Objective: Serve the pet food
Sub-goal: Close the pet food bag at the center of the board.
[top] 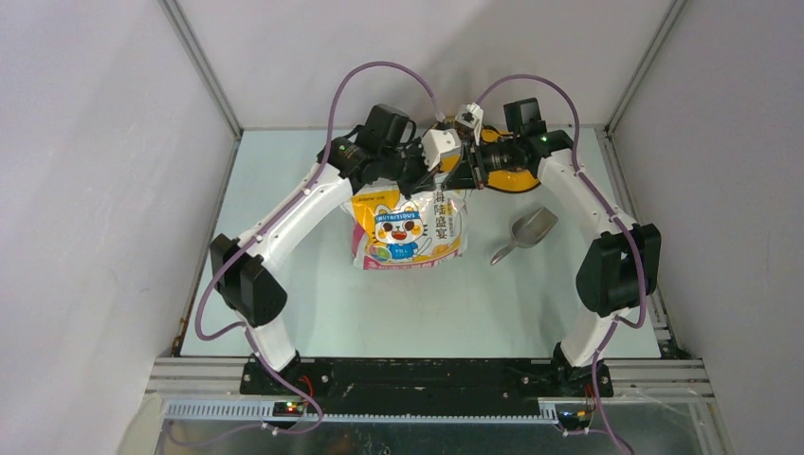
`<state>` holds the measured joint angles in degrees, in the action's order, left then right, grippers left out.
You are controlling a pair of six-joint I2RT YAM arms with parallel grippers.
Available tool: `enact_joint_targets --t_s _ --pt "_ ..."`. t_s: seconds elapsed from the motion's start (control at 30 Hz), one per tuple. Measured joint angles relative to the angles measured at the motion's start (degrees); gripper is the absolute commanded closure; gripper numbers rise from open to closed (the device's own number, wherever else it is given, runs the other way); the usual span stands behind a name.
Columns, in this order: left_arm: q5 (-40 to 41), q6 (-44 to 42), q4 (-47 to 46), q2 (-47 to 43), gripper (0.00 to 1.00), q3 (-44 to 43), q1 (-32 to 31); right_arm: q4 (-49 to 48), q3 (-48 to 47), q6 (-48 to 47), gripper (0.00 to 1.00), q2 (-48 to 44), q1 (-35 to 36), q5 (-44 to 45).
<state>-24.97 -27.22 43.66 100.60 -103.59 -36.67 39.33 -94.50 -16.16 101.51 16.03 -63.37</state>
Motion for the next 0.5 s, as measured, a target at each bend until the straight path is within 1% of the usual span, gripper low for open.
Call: enact_joint_targets --t_s 0.03,0.07,0.1,0.17,0.23,0.27,0.3,0.33,0.37,0.4,0.5 --pt "-0.4 0.2 -0.2 -0.1 0.96 0.2 0.2 0.0 0.0 -0.1 1.00 0.0 0.0 0.0" --pt "-0.7 0.2 -0.3 -0.2 0.88 0.4 0.3 0.0 0.0 -0.2 1.00 0.0 0.0 0.0" --pt "-1.0 0.3 -0.4 -0.2 0.75 0.4 0.5 0.0 -0.1 -0.4 1.00 0.0 0.1 0.0" --pt "-1.1 0.4 -0.2 -0.2 0.68 0.4 0.9 0.1 -0.2 -0.5 1.00 0.0 0.1 0.1" --pt "-1.0 0.5 0.6 -0.4 0.66 0.4 1.9 0.3 -0.4 -0.6 1.00 0.0 0.0 0.2" --pt "-1.1 0.5 0.9 -0.5 0.68 0.4 2.3 0.4 -0.4 -0.8 1.00 0.0 0.0 0.3" --pt "-1.2 0.7 1.0 -0.9 0.72 0.7 2.9 0.4 -0.5 -0.9 1.00 0.0 0.0 0.4" --pt "-1.3 0.7 1.3 -1.2 0.91 1.0 3.3 0.4 -0.6 -1.0 1.00 0.0 0.0 0.6" --pt "-1.5 0.7 1.5 -1.8 0.96 1.6 3.8 0.4 -0.6 -1.1 1.00 0.0 0.0 0.7" --pt "-1.9 0.9 1.9 -2.4 0.99 2.1 4.2 0.5 -0.7 -1.1 1.00 0.0 0.0 0.7" --pt "-3.3 0.4 1.6 -3.7 1.00 3.8 4.7 0.6 -0.8 -1.3 1.00 0.0 0.1 0.7"
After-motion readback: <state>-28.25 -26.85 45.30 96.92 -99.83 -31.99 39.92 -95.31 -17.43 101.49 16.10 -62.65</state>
